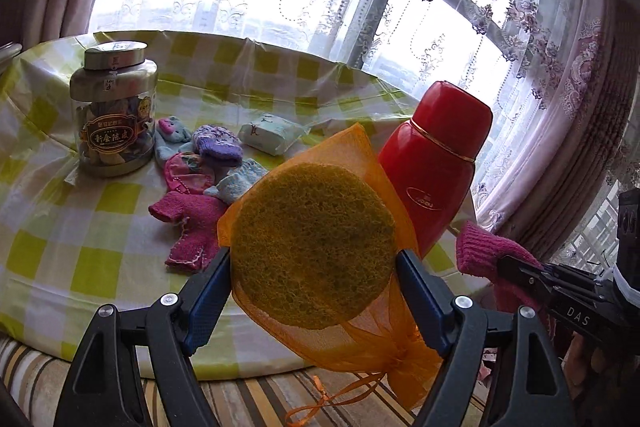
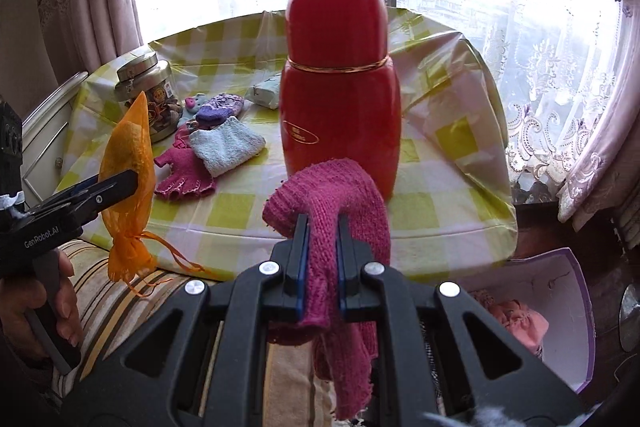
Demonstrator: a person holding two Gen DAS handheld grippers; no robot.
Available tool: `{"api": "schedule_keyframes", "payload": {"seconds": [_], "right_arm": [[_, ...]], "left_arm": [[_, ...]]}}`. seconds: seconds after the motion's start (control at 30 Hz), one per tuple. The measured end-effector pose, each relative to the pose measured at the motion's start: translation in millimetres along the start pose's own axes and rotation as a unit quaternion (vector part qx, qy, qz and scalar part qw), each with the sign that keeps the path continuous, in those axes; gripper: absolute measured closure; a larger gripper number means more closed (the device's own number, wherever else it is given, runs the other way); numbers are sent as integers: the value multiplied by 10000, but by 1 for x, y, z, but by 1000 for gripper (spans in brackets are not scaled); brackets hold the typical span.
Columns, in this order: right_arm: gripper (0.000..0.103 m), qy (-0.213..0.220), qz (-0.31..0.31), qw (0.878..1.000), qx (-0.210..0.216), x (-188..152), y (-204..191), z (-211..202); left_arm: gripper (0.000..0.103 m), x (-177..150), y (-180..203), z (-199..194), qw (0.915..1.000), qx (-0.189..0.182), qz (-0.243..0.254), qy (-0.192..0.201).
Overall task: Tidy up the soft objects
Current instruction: 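Carry the orange bag and pink glove into the box and release both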
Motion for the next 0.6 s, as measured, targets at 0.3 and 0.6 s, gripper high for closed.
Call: {"api": "schedule_keyframes", "payload": {"seconds": [0.3,0.6], "right_arm": [[89,-124,519,9967,-612,-39,81,-29],[89,-204,837,9910,-1027,-68,137,-49]], "left_arm": [[22,-29,60,6,9978,-375,395,-379],[22,-66,126,18,9896,-796,809,-880]]}}
Point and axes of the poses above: each gripper's, at about its wrist camera, not at the fingertips, and z roughly the way its jaws point, y to its right, x to its top, the point moved 10 cm from there along z, roughly the way its jaws point, and after that the axes turned 9 degrees about -z, right-handed, at the moved point
